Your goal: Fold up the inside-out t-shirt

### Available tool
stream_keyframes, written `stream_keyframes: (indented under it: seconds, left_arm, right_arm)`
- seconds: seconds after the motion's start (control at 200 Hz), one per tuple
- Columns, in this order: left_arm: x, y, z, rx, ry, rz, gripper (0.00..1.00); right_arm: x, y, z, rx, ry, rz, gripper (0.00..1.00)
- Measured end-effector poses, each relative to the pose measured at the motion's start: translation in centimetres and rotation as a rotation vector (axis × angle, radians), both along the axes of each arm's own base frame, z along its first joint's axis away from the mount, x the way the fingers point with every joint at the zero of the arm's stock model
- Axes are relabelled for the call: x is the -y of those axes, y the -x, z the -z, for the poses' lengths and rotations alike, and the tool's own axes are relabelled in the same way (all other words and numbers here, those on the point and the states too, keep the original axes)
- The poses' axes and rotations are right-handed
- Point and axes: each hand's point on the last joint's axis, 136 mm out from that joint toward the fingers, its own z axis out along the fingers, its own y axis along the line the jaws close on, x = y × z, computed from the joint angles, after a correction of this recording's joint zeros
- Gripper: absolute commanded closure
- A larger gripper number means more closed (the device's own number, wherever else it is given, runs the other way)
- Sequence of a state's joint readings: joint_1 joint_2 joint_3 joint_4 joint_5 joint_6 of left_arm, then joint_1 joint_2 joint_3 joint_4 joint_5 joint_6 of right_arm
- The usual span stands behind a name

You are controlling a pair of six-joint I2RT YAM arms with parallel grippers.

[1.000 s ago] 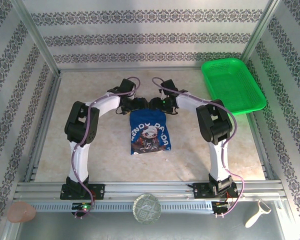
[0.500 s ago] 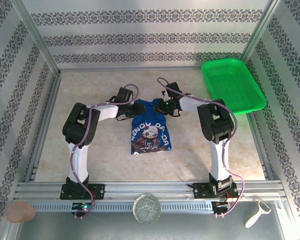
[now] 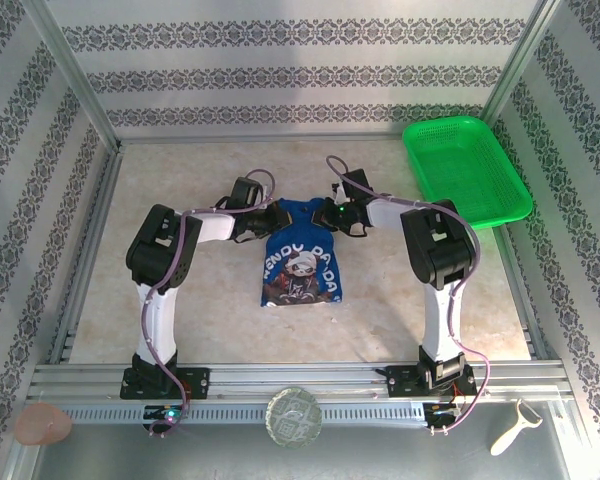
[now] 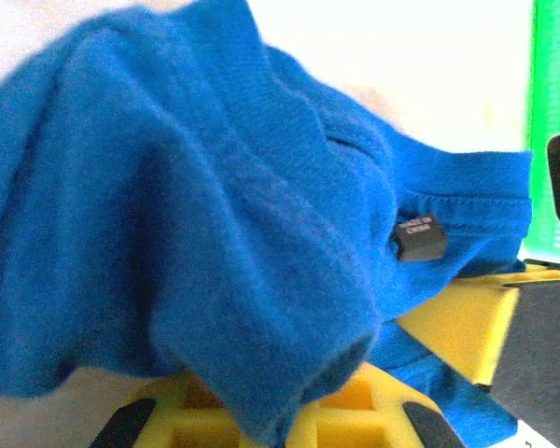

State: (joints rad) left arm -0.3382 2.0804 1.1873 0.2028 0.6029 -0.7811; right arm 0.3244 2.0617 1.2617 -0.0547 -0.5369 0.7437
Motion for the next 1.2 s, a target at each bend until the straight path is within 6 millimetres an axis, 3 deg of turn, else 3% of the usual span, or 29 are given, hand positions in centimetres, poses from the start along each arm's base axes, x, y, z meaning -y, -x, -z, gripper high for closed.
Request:
stream_keyframes:
  seconds: [0.11, 0.23, 0.365, 0.495, 0.605, 0.744, 0.889, 0.979, 1.049, 1.114, 1.199]
  left_arm:
    - [-0.1, 0.5, -1.9, 0.029, 0.016, 0.003, 1.00]
    - [0.0, -0.4, -4.8, 0.103, 0.046, -0.001, 1.00]
    - [-0.2, -1.7, -5.7, 0.137, 0.071, -0.012, 1.00]
    - [-0.7, -4.3, -6.8, 0.176, 0.085, -0.032, 1.00]
    - [-1.2, -7.8, -8.7, 0.227, 0.103, -0.050, 1.00]
    - [-1.5, -12.0, -13.4, 0.335, 0.136, -0.060, 1.00]
    - [-1.5, -13.9, -19.9, 0.475, 0.166, -0.049, 1.00]
    - [-1.6, -13.3, -22.2, 0.522, 0.175, -0.038, 1.00]
    - [-1.7, -12.0, -23.0, 0.537, 0.183, -0.029, 1.00]
    - [-1.7, -10.2, -22.7, 0.539, 0.190, -0.017, 1.00]
    - [-1.4, -7.5, -20.6, 0.516, 0.197, 0.004, 1.00]
  right_arm:
    - [0.3, 0.4, -2.1, 0.012, -0.032, 0.024, 1.00]
    - [0.2, -0.8, -4.2, 0.061, -0.069, 0.051, 1.00]
    - [0.2, -2.3, -5.6, 0.081, -0.097, 0.079, 1.00]
    - [-0.5, -4.9, -6.9, 0.115, -0.120, 0.092, 1.00]
    - [-0.5, -8.2, -8.6, 0.163, -0.137, 0.110, 1.00]
    - [0.0, -12.4, -12.9, 0.269, -0.169, 0.130, 1.00]
    - [0.1, -14.5, -19.2, 0.420, -0.203, 0.117, 1.00]
    - [0.3, -14.1, -22.1, 0.491, -0.208, 0.099, 1.00]
    - [0.4, -12.8, -23.1, 0.519, -0.208, 0.088, 1.00]
    - [0.2, -10.6, -22.9, 0.532, -0.205, 0.070, 1.00]
    - [-0.2, -6.8, -20.5, 0.514, -0.193, 0.050, 1.00]
